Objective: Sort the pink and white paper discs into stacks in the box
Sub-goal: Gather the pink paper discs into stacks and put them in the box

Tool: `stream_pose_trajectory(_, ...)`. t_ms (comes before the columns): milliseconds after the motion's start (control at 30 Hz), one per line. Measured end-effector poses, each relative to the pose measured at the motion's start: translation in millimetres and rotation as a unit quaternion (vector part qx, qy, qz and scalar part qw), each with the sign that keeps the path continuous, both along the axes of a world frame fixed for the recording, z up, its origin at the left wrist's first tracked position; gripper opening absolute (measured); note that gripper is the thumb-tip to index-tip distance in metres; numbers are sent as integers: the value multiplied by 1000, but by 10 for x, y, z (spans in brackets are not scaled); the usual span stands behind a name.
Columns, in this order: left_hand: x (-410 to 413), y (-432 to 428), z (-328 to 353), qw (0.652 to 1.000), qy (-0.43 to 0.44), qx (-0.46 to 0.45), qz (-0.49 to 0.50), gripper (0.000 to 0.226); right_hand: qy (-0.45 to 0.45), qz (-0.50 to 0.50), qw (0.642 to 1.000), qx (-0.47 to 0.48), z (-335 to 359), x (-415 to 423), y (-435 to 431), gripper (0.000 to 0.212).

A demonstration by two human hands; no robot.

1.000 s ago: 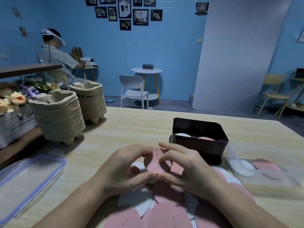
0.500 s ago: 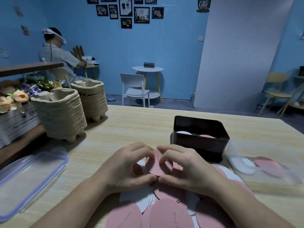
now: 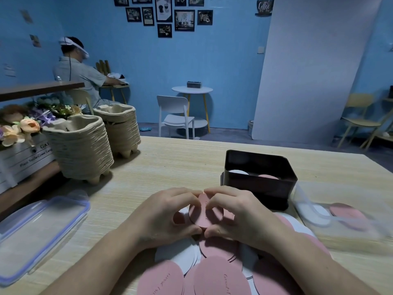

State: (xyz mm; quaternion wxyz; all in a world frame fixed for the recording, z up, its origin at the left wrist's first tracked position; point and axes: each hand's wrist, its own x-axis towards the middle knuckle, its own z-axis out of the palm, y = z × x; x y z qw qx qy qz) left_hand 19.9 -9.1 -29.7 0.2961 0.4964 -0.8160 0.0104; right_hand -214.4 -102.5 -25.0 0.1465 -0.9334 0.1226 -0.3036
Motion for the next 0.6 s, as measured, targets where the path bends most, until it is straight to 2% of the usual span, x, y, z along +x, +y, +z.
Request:
stream_pose_trajectory(167, -20, 23, 24, 1000, 3, 15, -2, 41, 20, -3, 1000, -10, 13, 10, 32, 38)
stream_pose_trajectory(300, 74, 69, 77, 998, 11, 53, 19, 55, 25, -24, 999, -10, 9, 13, 48, 35)
stream_pose_trajectory(600, 404, 160, 135, 981, -29, 172, 79, 75, 37, -53, 998, 8, 29, -72, 2, 33)
